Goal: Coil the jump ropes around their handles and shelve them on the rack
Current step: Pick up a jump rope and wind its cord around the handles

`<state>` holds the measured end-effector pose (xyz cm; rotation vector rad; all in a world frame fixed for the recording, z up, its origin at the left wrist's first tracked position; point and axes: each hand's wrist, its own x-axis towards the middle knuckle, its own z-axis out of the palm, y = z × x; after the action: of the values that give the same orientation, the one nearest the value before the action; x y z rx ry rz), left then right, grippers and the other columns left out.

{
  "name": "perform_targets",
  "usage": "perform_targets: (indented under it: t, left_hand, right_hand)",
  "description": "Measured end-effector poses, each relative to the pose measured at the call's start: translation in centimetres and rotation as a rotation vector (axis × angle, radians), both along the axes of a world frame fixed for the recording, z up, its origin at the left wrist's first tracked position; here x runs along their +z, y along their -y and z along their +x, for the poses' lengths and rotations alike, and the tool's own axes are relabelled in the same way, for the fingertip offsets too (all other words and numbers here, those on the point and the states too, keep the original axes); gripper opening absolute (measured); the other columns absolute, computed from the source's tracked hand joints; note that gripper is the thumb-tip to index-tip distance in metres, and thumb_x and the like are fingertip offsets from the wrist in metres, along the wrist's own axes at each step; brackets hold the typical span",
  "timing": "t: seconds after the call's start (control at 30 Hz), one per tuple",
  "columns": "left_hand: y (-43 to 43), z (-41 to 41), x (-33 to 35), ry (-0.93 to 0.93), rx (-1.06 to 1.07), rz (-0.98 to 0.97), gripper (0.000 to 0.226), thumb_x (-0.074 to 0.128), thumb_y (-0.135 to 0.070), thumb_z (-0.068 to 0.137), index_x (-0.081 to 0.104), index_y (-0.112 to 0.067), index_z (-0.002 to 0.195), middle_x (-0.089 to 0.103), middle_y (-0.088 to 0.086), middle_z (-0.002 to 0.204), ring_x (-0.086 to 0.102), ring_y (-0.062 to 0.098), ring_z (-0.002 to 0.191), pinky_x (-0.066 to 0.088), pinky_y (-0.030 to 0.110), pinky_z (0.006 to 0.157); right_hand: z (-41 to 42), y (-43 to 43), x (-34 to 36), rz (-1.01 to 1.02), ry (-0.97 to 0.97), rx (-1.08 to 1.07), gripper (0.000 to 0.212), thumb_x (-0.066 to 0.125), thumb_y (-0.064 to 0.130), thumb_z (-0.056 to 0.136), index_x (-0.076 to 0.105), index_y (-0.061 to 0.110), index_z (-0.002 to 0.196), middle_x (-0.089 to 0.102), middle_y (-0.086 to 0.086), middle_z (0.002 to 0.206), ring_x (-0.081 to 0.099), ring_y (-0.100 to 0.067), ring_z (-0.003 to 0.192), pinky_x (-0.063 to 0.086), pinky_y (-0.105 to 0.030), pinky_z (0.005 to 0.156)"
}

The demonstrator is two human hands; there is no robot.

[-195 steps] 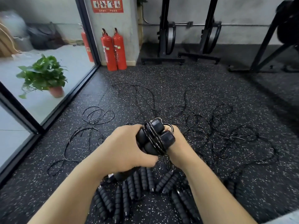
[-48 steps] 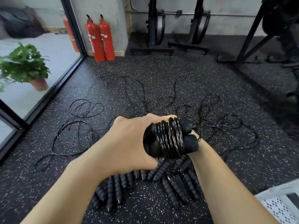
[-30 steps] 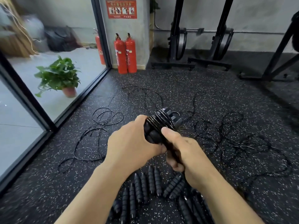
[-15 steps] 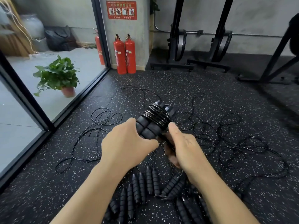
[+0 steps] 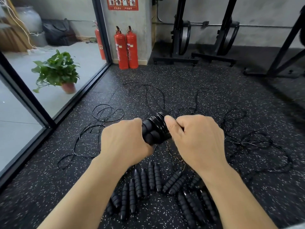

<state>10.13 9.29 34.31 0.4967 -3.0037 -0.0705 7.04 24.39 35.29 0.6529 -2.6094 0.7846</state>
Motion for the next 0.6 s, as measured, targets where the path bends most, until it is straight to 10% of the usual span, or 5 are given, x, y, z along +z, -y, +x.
perform_targets:
  t: [0.37,0.6]
  left_hand:
    - [-2.8,1.0,0.9,0.161,-0.516,-0.073,0.031,0.059,-0.049,0.068,0.040,-0.030,0.083,0.054,-0.009,0.079,0.053,0.013,0.077,0.044,0.029,0.066]
    - [-3.3,1.5,0.8,0.070,-0.711,0.055,0.032,0.060,-0.046,0.063,0.035,-0.028,0.072,0.049,-0.011,0.070,0.050,0.008,0.068,0.043,0.027,0.059]
  right_hand:
    - [-3.0,-2.6,-1.5,0.100,0.059,0.096,0.071,0.045,0.065,0.089,0.030,0.010,0.047,0.034,-0.002,0.043,0.039,-0.016,0.047,0.034,-0.031,0.053]
    - [-3.9,-4.4,-1.9,-0.342,0.663,0.307,0.060,0.063,0.049,0.086,0.050,0.001,0.052,0.030,-0.001,0.045,0.023,-0.007,0.037,0.023,-0.016,0.041]
